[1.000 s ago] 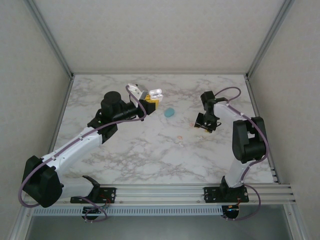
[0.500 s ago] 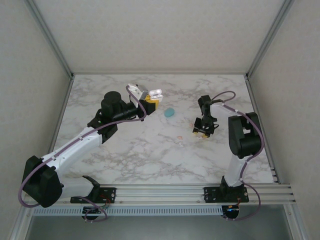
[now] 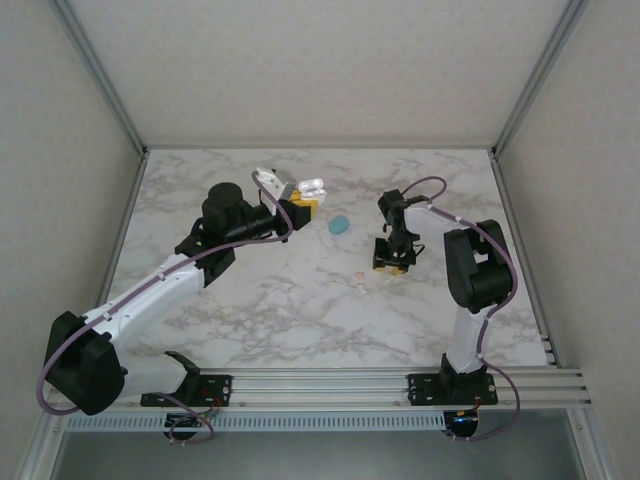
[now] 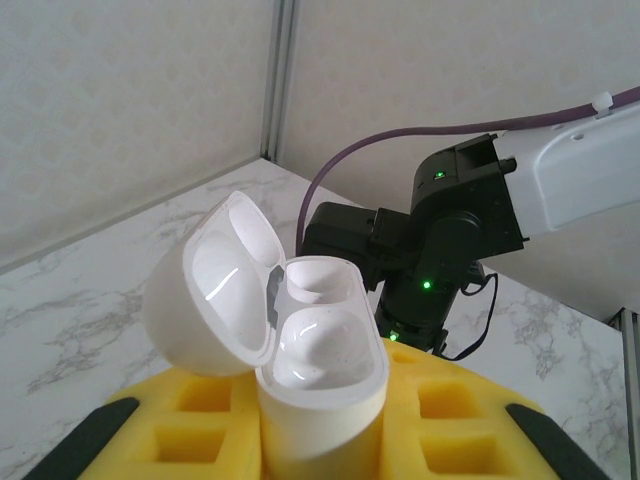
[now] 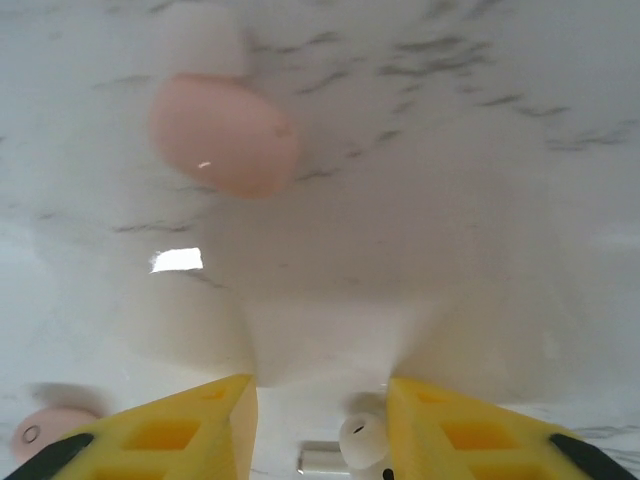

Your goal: Insert wireless bluetooth earbuds into charging case

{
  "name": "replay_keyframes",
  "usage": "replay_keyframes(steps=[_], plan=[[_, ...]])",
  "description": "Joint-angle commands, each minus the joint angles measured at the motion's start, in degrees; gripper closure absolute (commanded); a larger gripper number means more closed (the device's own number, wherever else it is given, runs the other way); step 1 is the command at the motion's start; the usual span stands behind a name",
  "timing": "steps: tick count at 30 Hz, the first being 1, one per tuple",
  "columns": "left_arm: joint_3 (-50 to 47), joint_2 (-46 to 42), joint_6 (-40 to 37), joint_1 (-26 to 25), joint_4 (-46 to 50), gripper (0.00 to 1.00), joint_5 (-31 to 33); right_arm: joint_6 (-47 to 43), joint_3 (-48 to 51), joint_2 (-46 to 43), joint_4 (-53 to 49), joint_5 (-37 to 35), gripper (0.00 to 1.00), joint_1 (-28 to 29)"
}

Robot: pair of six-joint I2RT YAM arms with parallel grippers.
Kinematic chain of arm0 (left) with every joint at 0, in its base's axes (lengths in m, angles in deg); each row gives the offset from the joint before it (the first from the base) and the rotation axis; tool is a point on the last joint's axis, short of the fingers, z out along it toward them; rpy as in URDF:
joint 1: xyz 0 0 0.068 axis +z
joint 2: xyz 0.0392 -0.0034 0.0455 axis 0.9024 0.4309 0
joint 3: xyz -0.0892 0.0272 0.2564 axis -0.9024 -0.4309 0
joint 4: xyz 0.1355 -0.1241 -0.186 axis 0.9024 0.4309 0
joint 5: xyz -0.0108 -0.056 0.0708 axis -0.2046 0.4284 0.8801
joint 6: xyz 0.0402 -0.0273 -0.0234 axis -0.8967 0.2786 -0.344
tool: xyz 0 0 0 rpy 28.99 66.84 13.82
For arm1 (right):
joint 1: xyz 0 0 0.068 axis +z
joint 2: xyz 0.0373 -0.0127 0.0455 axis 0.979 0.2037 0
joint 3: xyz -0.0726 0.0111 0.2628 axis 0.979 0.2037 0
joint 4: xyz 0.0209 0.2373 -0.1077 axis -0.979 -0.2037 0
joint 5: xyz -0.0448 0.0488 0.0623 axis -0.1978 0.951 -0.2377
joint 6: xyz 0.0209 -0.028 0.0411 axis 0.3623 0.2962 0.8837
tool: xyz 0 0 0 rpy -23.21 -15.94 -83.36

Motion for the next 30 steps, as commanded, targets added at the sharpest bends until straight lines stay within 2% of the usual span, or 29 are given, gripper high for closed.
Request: replay_keyframes(steps=[1, 6, 9, 11, 15, 21, 30], plan=[[1.9, -0.1, -0.6, -0.3, -0.4, 0.97, -0.4, -4.5, -1.8, 1.2, -1.0, 3.2, 0.62, 1.9], [2.0, 0.0, -0.6, -0.3, -0.3, 0.97, -0.4, -5.7, -2.6, -0.8, -0.8, 3.9, 0.60, 2.9], [2.1, 0.1, -0.7, -0.3, -0.2, 0.97, -0.4, -1.4, -3.5, -3.8, -2.6, -1.4, 0.60, 2.9], [2.1, 0.1, -0.8, -0.3, -0.3, 0.97, -0.2, 4.2, -4.1, -5.2, -5.6, -7.5, 0.56, 2.9], [1.9, 0.1, -1.1, -0.3, -0.5, 0.97, -0.1, 11.5, -3.7, -5.9, -8.7, -11.3, 0.52, 2.8], [1.6, 0.0, -1.9, -0.3, -0.3, 0.97, -0.1, 16.6, -2.0, -4.6, -8.4, -10.4, 0.52, 2.9], [1.4, 0.2, -2.0, 0.0, -0.6, 0.98, -0.4, 18.3, -1.0, -1.6, -5.6, -7.5, 0.57, 3.2]])
